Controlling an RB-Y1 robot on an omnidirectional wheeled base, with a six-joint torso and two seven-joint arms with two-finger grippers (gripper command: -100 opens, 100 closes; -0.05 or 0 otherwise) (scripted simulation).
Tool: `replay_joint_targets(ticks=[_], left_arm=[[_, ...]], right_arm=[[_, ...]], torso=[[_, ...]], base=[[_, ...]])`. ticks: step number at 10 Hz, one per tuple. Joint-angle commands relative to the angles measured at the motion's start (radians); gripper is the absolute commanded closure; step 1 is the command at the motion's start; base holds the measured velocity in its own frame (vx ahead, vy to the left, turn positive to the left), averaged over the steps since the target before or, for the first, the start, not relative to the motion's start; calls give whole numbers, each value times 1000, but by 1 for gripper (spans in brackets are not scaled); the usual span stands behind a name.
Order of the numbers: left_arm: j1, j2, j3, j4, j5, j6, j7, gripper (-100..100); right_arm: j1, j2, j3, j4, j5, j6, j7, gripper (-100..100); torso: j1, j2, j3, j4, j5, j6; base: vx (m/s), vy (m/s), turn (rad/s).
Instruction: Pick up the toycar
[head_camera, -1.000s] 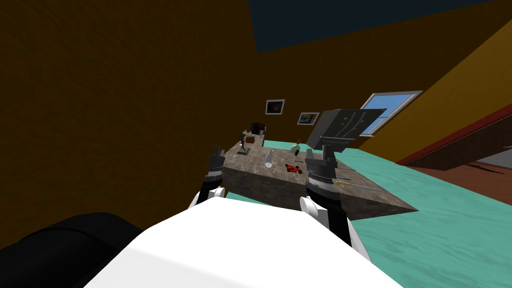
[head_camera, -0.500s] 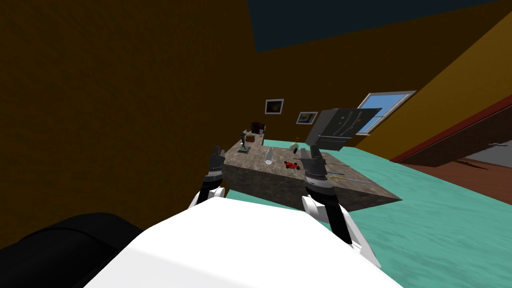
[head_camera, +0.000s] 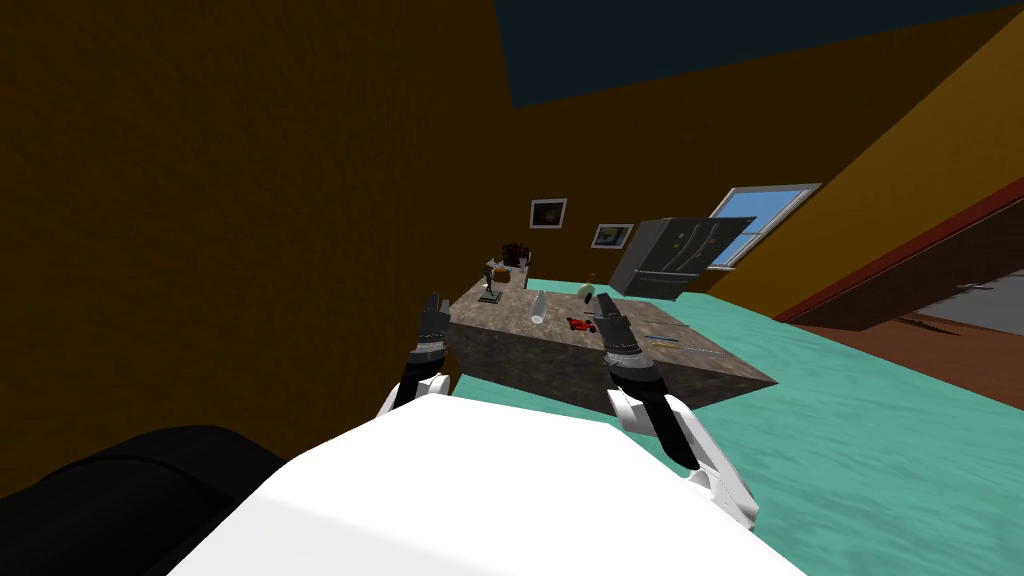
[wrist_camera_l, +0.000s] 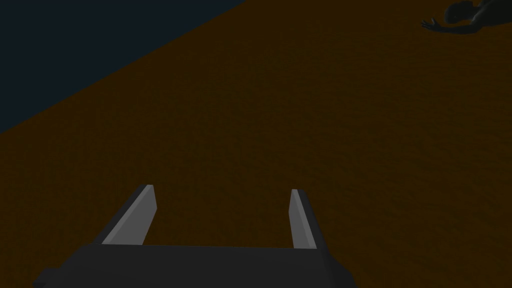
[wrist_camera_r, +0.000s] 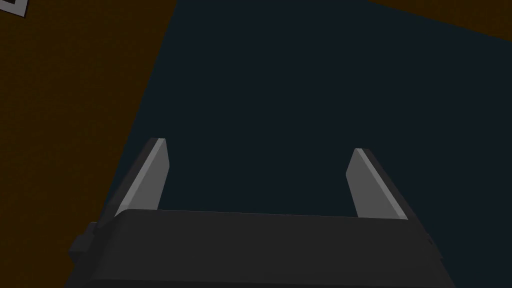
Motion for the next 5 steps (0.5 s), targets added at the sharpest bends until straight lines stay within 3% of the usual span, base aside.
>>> replay_joint_targets(ticks=[1,4,5], left_arm=[[0,0,0,0,0,0,0,0],[0,0,0,0,0,0,0,0],[0,0,0,0,0,0,0,0]], right_arm=[[-3,-32,0,11,13,-3,4,-100],[-30,-122,0,71,70,-9,21,-100],[-30,-131,0,71,70,-9,21,-100]], torso=[[0,0,0,0,0,0],[0,-2,-1,0,0,0],[0,-1,-1,0,0,0]], base=[[-68,11,2],[-70,14,10],[-71,13,12]])
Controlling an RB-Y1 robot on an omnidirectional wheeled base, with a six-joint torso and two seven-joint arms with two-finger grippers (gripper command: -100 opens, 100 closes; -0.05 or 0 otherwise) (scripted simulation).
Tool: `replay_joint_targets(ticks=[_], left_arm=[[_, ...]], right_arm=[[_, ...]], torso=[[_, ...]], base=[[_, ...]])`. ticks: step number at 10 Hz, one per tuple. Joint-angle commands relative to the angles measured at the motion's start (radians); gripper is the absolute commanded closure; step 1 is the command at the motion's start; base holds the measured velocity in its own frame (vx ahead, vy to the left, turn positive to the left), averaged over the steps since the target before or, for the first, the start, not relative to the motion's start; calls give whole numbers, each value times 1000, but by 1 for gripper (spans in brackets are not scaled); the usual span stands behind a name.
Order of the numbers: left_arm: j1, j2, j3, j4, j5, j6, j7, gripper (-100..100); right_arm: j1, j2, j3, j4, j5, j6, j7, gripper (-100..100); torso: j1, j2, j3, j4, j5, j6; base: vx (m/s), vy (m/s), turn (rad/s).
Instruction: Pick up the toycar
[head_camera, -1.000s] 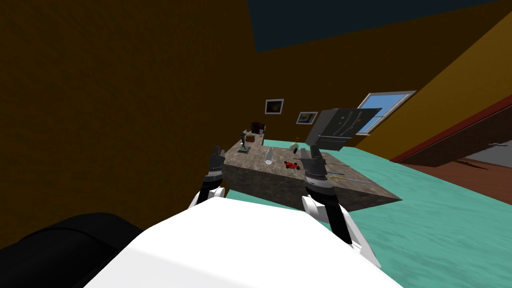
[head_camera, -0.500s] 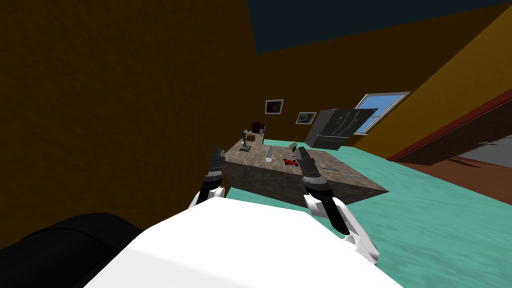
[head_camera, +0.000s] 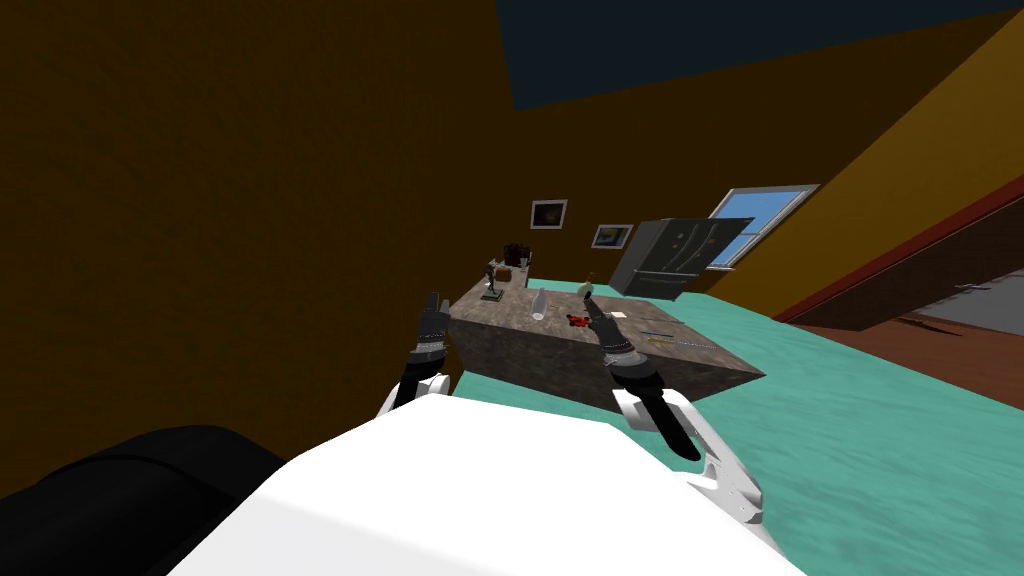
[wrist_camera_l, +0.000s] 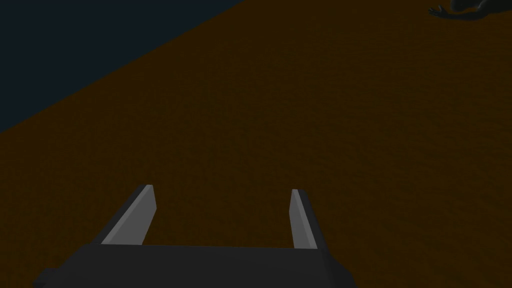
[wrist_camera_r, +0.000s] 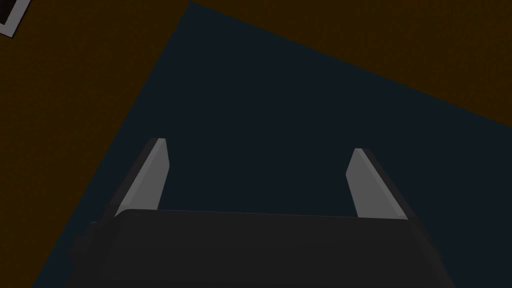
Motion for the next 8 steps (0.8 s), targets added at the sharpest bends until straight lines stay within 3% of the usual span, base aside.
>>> replay_joint_targets(ticks=[1,4,7,8], left_arm=[[0,0,0,0,0,0,0,0],[0,0,0,0,0,0,0,0],[0,0,0,0,0,0,0,0],[0,0,0,0,0,0,0,0]], right_arm=[[-19,-50,-2,42,33,-2,9,-100],[-31,-116,-2,79,63,-6,19,-100],[-50,-206,-2,159,124,-15,39,-100],[-50,-222,-2,159,124,-15,39,-100]], torso=[[0,0,0,0,0,0],[1,0,0,0,0,0],[0,0,0,0,0,0],[0,0,0,0,0,0]], base=[[-89,10,32],[-67,19,24],[-75,19,50],[-52,15,25]])
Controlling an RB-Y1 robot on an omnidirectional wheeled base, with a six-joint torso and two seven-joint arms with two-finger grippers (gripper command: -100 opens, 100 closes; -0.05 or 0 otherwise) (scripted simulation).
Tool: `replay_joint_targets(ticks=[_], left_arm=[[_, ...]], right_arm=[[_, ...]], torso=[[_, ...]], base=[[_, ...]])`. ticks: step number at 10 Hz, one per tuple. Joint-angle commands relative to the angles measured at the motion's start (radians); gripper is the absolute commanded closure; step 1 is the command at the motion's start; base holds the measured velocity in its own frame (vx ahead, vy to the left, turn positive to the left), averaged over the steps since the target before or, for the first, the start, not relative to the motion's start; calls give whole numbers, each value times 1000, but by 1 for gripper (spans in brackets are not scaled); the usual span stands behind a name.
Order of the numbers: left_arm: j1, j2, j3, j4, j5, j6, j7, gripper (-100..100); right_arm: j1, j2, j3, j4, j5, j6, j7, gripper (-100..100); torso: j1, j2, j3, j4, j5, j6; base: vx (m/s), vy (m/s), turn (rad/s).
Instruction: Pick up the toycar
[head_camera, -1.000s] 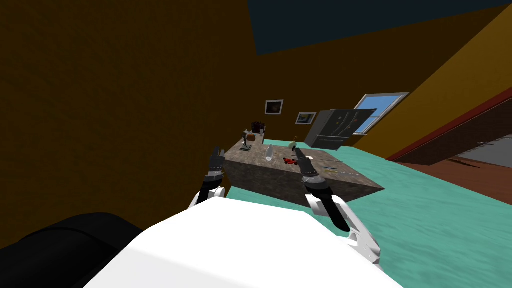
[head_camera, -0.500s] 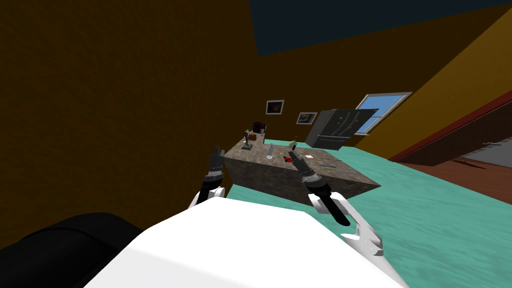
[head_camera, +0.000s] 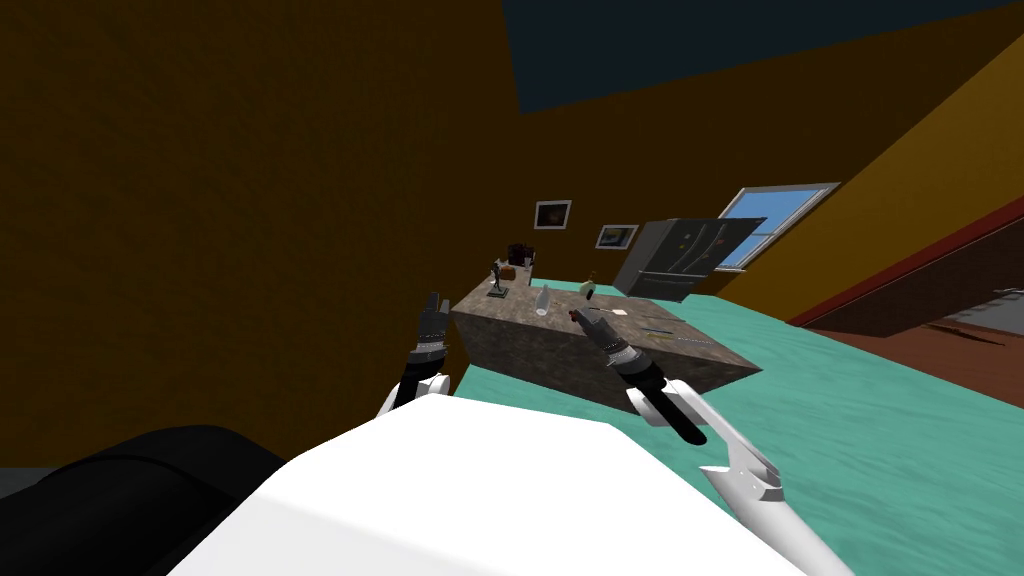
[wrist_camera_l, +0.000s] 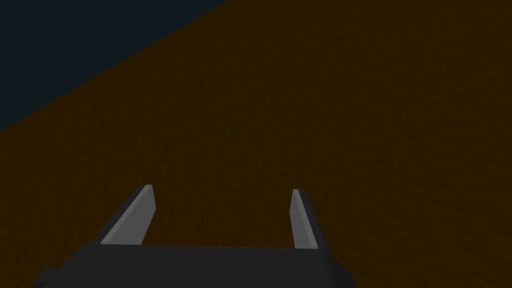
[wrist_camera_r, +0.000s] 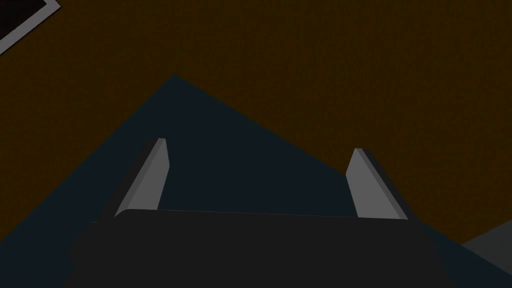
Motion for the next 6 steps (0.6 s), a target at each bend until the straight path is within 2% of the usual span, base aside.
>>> replay_joint_targets(ticks=[1,2,3,4,5,6], left_arm=[[0,0,0,0,0,0,0,0],[0,0,0,0,0,0,0,0],[0,0,0,0,0,0,0,0],[0,0,0,0,0,0,0,0],[0,0,0,0,0,0,0,0],[0,0,0,0,0,0,0,0]], right_arm=[[-14,-50,3,50,36,-8,14,-100],[-14,-66,3,57,36,-8,14,-100],[-18,-101,5,98,66,-14,25,-100],[-18,-120,5,102,66,-14,25,-100],[-20,-155,7,136,95,-20,36,-100],[-20,-175,7,148,95,-20,36,-100]], torso=[[0,0,0,0,0,0],[0,0,0,0,0,0],[0,-1,0,0,0,0],[-1,-1,-1,0,0,0],[-1,-1,-1,0,0,0],[0,-1,-1,0,0,0]], base=[[-59,23,53],[-49,11,46],[-47,4,115],[-39,5,42],[-44,18,84],[-35,15,53]])
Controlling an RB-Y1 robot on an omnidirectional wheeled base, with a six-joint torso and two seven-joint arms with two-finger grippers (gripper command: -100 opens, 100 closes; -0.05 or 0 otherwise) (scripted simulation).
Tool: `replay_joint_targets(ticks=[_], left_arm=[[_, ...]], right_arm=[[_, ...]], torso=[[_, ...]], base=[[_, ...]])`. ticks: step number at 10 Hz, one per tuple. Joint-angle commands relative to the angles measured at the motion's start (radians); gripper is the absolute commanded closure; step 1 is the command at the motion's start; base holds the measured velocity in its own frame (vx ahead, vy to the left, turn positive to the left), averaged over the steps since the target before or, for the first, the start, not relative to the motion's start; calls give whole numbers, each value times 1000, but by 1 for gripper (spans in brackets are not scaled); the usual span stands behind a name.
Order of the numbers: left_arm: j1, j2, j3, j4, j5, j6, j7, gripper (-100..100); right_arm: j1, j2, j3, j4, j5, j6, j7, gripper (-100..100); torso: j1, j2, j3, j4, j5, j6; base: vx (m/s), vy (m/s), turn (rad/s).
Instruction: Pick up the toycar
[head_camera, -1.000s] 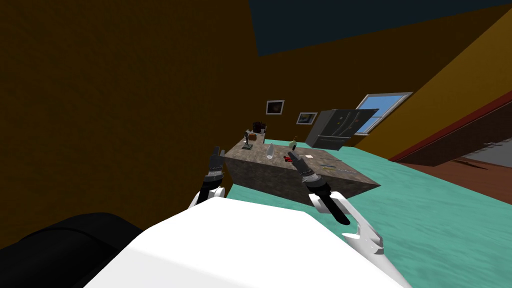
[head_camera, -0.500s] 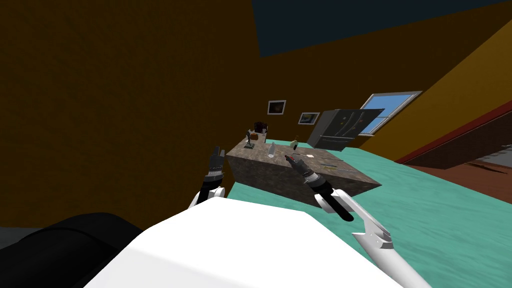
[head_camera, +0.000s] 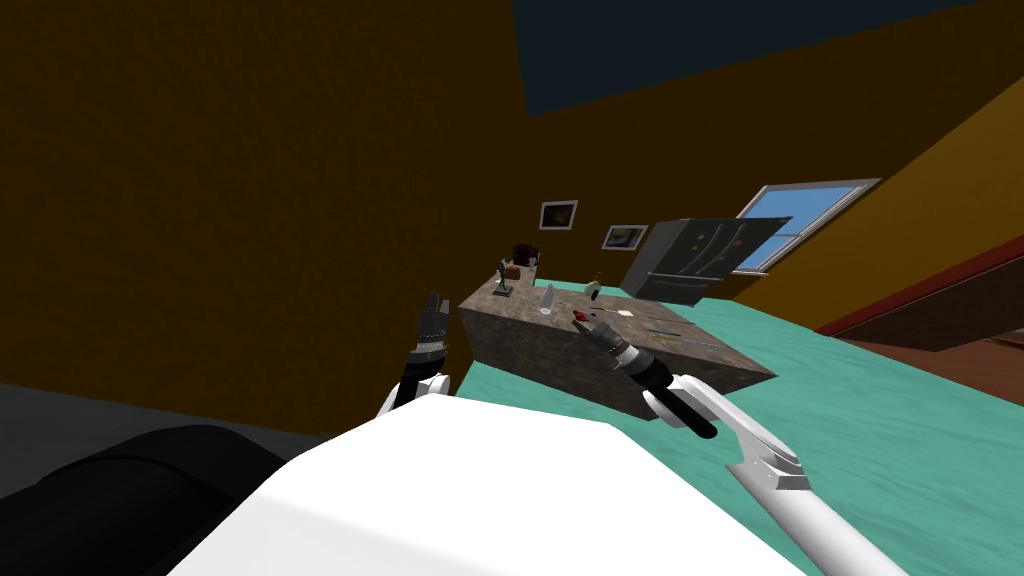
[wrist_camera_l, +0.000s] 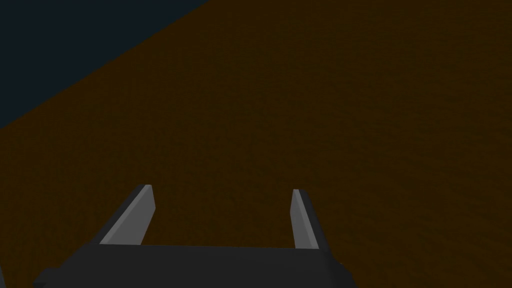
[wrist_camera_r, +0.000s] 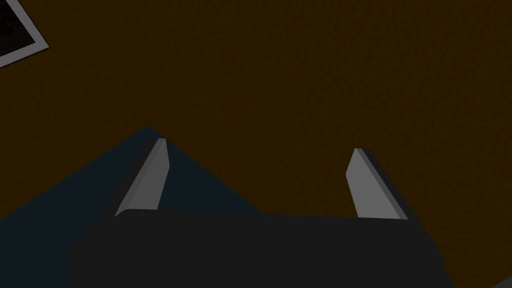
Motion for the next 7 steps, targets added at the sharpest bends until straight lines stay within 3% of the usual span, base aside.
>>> replay_joint_targets(ticks=[1,7], left_arm=[[0,0,0,0,0,0,0,0],[0,0,0,0,0,0,0,0]], right_arm=[[0,-50,2,50,32,-14,15,-100],[17,-212,14,204,110,-35,46,-100]], torso=[[0,0,0,0,0,0],[-1,-2,-1,0,0,0]], base=[[-31,16,118],[-12,9,102]])
